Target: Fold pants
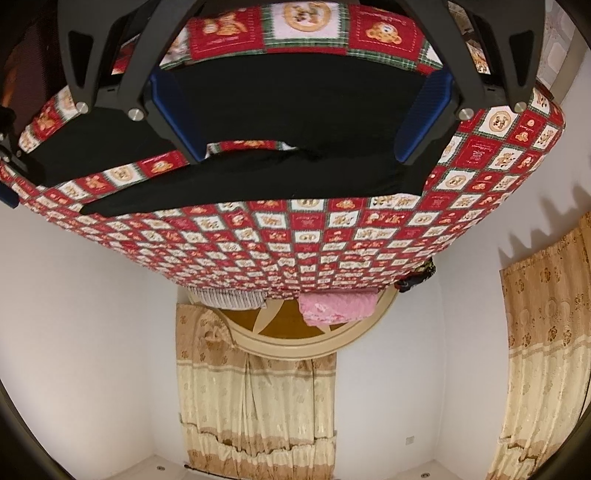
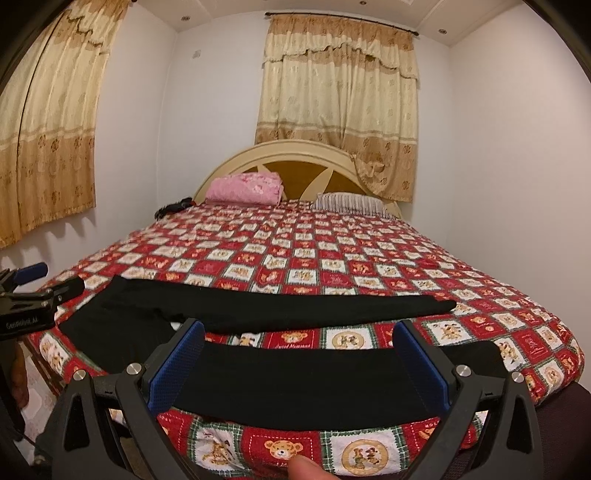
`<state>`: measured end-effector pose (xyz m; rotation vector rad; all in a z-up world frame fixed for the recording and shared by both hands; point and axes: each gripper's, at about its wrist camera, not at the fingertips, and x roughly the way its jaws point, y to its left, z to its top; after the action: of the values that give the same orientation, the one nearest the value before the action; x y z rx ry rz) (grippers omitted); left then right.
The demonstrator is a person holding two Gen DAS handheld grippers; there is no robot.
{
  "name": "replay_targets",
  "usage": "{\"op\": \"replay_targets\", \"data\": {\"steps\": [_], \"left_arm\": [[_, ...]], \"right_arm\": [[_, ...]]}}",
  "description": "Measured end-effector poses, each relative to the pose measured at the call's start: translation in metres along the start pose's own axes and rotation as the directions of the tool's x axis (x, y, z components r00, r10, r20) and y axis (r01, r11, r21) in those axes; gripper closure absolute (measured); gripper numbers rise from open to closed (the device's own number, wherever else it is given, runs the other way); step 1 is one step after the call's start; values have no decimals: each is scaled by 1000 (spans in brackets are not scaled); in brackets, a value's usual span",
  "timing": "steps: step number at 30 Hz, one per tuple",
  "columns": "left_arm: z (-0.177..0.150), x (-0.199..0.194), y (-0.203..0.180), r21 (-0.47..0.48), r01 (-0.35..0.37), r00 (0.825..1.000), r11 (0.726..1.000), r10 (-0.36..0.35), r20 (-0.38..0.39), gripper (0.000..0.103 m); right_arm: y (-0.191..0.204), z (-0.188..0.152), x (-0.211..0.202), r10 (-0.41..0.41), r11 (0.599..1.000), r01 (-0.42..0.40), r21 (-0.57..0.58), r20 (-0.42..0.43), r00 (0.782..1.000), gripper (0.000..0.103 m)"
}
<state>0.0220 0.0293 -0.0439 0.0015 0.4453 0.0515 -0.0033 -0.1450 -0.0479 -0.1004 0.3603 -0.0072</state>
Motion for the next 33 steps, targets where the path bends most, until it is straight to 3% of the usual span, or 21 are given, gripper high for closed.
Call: {"op": "replay_targets", "data": {"steps": [4,10,14,18,22,26,30,33], "left_arm": [[-1,27,39,-2,-72,997,997,72,-19,0],[11,83,120,34,-253,966,967,255,-52,0],[18,121,151,68,-282,953,957,288,-97,0],[23,154,164,73,-257,953,964,266,-148,0],[22,190,172,63,-211,956,976,219,-197,1],[24,228,189,22,-139,953,990,139,-269,17],[26,256,202,8,-113,945,994,110,-310,18],[23,277,212,-13,-86,935,996,76,-347,32]], "right_arm": [[-2,-9,18,-15,1000,15,-9,-35,999,1],[-16,-22,45,-61,998,63,23,-69,996,1],[-31,-25,64,-86,994,92,52,-104,991,1],[-55,-20,86,-134,989,141,39,-138,981,4],[-86,-11,108,-144,988,153,39,-176,974,20],[-117,-7,134,-125,986,148,79,-238,963,35],[-134,-7,150,-151,980,178,88,-258,954,35],[-140,-7,158,-162,979,189,78,-266,950,35]]}}
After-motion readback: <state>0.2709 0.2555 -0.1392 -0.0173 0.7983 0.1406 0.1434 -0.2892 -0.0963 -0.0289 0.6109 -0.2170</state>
